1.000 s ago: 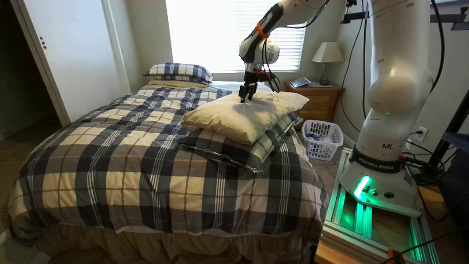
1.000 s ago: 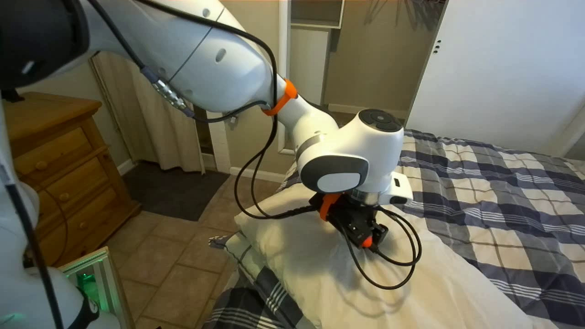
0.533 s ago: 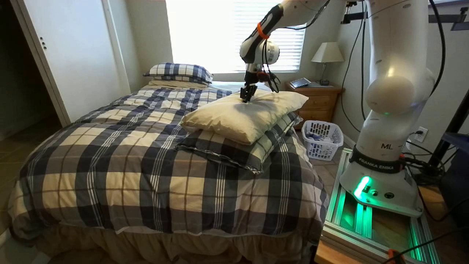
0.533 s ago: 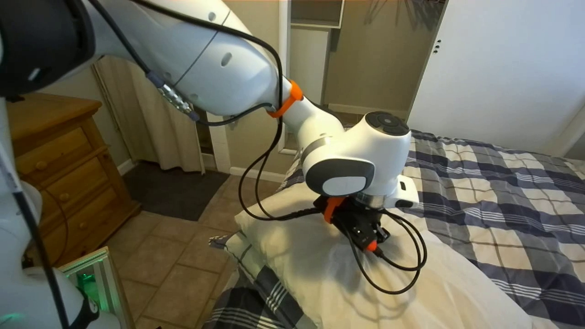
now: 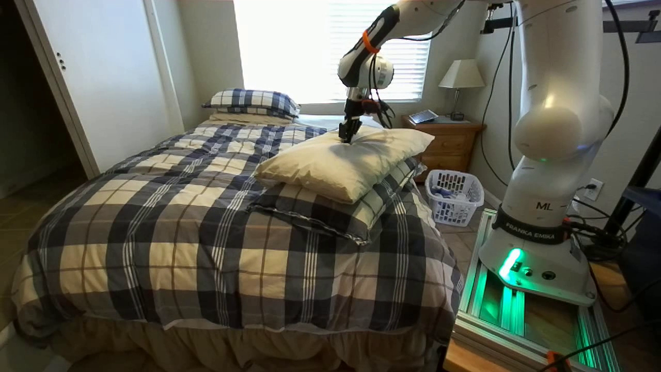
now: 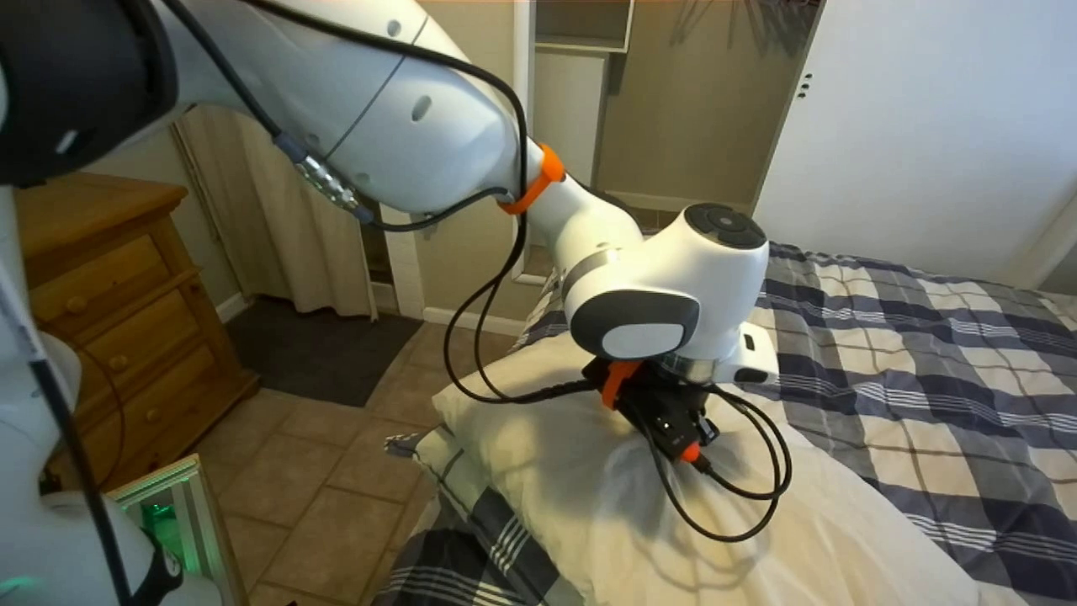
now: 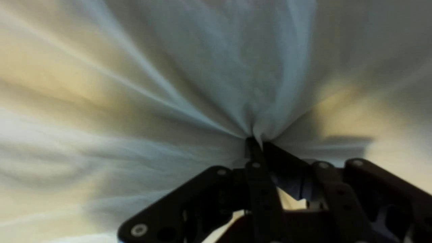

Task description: Push the white pillow backwards, then put the checked pillow on the white pillow

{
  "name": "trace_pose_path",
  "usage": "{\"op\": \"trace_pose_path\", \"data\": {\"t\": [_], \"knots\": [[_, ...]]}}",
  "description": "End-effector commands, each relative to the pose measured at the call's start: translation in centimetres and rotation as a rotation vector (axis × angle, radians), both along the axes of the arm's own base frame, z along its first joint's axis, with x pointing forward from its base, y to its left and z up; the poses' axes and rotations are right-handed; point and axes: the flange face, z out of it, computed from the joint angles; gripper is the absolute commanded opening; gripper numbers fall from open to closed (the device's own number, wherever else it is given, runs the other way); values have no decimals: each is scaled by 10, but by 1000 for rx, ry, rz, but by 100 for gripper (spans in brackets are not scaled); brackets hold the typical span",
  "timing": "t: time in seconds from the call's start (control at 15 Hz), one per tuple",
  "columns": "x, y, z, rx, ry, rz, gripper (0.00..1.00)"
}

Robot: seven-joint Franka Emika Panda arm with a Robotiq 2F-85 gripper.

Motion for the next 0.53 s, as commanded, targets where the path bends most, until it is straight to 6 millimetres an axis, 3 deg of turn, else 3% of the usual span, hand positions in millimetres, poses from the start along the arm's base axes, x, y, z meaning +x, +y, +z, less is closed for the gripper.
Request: {"op": "trace_pose_path", "data": {"t": [0.0, 0.47], "knots": [[9, 11, 31, 0, -26, 9, 3], [41, -29, 106, 23, -104, -5, 3]]}}
